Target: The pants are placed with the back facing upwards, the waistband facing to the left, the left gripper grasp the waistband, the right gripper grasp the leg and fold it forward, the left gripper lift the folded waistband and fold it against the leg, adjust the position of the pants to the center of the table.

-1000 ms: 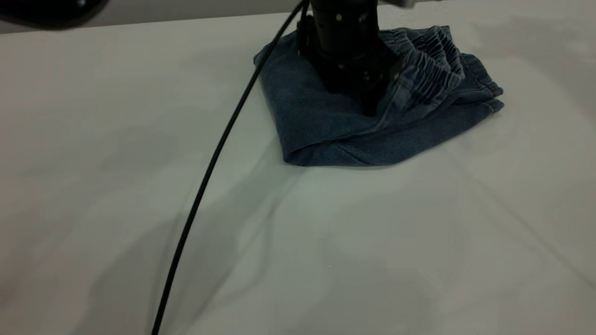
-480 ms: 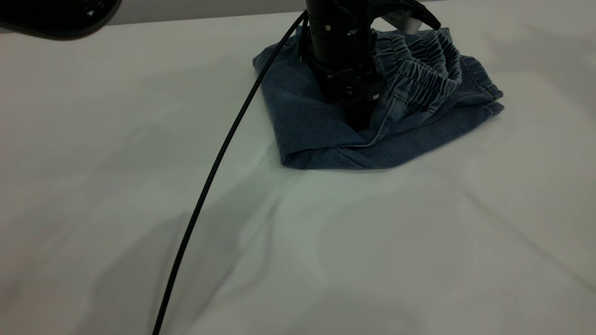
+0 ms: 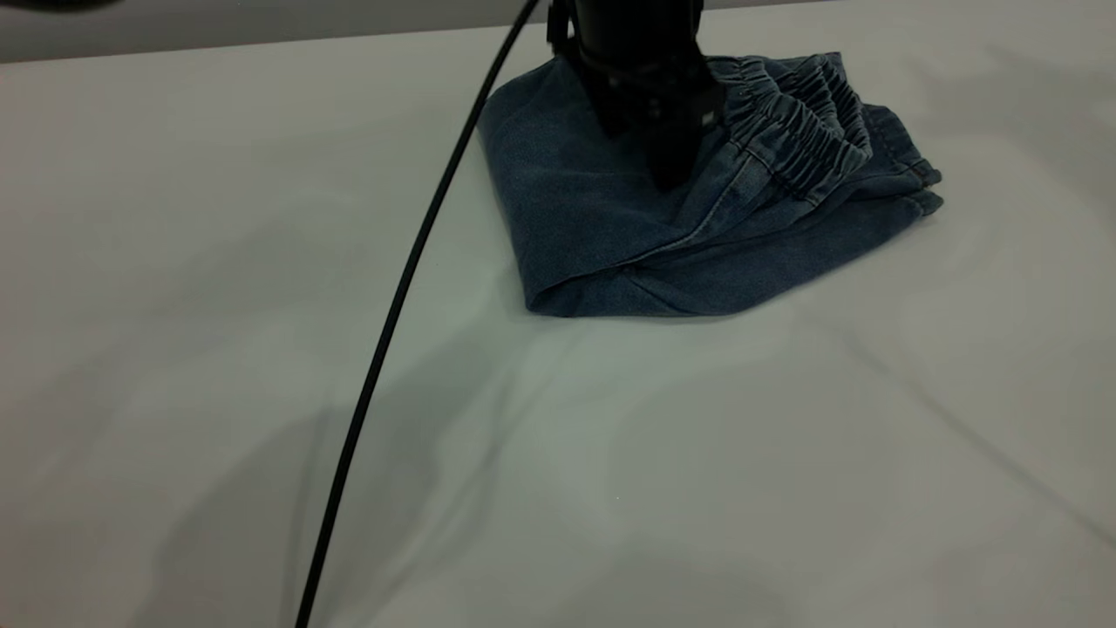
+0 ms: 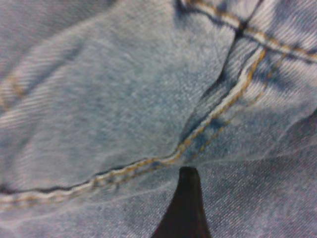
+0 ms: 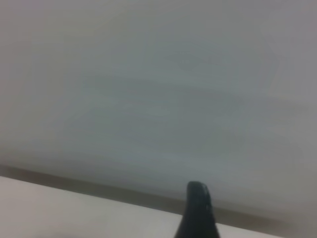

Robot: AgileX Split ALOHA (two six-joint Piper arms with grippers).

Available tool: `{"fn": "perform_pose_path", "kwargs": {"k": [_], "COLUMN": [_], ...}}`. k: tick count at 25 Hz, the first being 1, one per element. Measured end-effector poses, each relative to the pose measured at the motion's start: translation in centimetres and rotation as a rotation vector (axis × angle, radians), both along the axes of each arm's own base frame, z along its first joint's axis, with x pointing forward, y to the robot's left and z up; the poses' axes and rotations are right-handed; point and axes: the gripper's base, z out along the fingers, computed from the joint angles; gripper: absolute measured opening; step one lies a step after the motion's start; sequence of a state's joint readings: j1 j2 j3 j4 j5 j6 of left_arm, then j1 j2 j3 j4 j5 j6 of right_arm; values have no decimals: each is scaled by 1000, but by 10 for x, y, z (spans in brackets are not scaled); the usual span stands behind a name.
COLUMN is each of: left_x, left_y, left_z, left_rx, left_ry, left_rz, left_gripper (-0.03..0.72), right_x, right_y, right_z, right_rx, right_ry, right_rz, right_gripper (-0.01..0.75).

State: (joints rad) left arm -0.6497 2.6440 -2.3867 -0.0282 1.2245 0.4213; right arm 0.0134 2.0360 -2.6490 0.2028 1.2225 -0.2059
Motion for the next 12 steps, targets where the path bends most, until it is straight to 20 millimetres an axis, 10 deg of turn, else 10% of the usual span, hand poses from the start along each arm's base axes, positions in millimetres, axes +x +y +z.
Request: {"fn": "perform_pose_path", "kwargs": {"k": [12], "left_x": [7], "left_y": [-22], "left_z": [-22], "left_rx": [-172], "left_ry": [-72], "left_rz": [233], "left_gripper": [589], "right_x": [0], "right_y": [0], "right_z": [0], "right_rx": [3], "right_ry": [0], "right_rz": [0], "right_gripper": [465]}}
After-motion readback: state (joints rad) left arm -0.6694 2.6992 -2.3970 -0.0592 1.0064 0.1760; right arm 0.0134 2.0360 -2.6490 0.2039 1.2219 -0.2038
